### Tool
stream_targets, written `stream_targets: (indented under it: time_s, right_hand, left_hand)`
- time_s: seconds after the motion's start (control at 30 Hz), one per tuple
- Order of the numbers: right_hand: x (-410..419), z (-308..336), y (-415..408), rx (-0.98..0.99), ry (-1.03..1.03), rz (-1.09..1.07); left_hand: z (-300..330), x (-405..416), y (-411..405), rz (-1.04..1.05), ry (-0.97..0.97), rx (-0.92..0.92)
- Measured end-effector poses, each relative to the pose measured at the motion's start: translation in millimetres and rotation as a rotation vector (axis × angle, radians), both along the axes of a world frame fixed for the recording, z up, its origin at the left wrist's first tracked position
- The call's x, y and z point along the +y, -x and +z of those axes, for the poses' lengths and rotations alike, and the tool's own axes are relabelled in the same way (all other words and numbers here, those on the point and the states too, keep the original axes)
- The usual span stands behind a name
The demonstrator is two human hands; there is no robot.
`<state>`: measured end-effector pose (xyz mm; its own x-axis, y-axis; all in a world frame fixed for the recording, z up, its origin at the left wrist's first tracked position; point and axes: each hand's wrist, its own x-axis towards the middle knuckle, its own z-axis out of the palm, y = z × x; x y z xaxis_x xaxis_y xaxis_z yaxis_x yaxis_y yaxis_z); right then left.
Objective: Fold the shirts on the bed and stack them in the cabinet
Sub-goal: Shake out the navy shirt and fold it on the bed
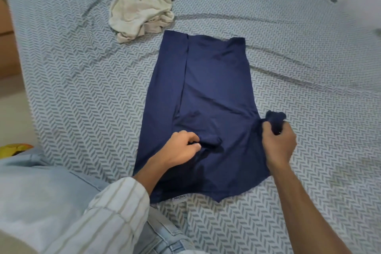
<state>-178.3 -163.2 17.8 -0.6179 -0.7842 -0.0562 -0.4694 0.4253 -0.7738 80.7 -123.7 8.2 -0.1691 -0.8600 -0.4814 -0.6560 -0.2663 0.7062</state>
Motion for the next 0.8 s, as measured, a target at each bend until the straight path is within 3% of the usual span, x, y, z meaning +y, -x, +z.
stream_targets:
  time_s: [0.13, 0.2, 0.27, 0.33, 0.47, 0.6, 0.8]
  right_hand:
    - [28.4, 13.3, -83.2, 0.184, 0.236, 0.443]
    - [42.5, 8.1, -118.1, 0.252, 0.288, 0.754]
    - [52.7, -1.5, -139.3, 0.300, 0.224, 1.075]
    - [57.9, -10.5, -144.1, 0.296, 0.144, 1.237]
    - [62.0, -24.5, -118.7, 0.537, 0.093, 1.197]
    - [61.0, -34.2, -82.1, 0.765, -0.071, 1.062]
    - [72.7, -33.8, -65.6, 0.689, 0.077, 1.041]
  left_hand:
    - [11.6, -3.9, -2.5, 0.532, -0.257, 0.520]
    - [14.9, -6.3, -9.1, 0.679, -0.418, 0.761]
    - [14.2, -6.1, -18.6, 0.704, -0.476, 0.896]
    - [10.6, -3.6, -25.3, 0.730, -0.419, 0.863]
    - [-0.6, -1.7, -31.8, 0.899, -0.288, 0.558]
    - [4.3, -0.7, -37.3, 0.951, -0.307, 0.634]
    - [24.9, 9.6, -42.5, 0.755, -0.099, 0.656]
